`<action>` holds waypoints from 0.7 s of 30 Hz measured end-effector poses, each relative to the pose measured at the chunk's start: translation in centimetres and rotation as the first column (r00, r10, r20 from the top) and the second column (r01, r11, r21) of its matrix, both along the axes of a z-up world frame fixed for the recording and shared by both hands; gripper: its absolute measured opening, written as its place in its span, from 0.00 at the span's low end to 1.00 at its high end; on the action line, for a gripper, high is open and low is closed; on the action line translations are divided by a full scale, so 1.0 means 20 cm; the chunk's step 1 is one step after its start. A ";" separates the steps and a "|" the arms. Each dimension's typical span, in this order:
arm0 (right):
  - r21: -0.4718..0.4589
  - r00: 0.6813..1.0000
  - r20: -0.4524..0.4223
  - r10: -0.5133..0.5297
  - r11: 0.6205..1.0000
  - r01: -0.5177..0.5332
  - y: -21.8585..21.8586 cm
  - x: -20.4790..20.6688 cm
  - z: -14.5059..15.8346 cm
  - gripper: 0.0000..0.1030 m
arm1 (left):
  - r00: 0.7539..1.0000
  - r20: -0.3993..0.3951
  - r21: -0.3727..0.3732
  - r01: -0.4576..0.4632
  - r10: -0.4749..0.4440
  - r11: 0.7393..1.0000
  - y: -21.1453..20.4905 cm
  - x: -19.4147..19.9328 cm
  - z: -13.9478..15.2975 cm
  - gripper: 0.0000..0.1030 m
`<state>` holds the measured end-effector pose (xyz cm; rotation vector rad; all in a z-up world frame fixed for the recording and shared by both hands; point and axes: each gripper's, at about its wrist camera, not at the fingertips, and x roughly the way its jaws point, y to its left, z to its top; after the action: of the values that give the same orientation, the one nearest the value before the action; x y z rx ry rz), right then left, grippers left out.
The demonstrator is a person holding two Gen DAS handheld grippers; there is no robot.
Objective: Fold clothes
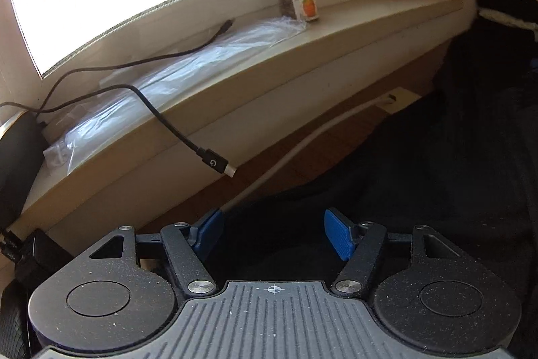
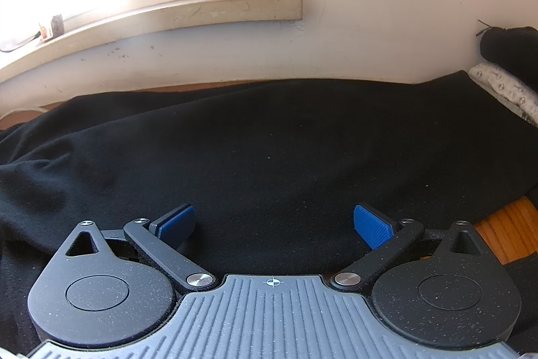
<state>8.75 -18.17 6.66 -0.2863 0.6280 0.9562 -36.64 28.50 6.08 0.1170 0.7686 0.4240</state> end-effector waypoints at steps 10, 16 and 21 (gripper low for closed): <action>0.001 1.000 -0.001 0.001 1.000 -0.001 0.00 0.00 0.00 0.98 | 0.973 0.120 0.079 -0.209 0.199 0.975 0.11 -0.08 0.03 0.01; -0.007 1.000 0.008 0.000 1.000 0.000 0.01 -0.01 0.01 0.98 | 0.979 0.031 0.073 -0.203 0.202 0.976 0.08 -0.07 -0.06 0.13; -0.007 1.000 0.007 0.003 1.000 -0.003 0.01 -0.01 0.01 0.98 | 0.984 0.075 0.035 -0.163 0.160 0.986 -0.05 -0.14 -0.01 0.45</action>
<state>8.61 -18.06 6.80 -0.2971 0.6250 0.9553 -39.41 27.55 5.81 0.0774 0.7009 0.5949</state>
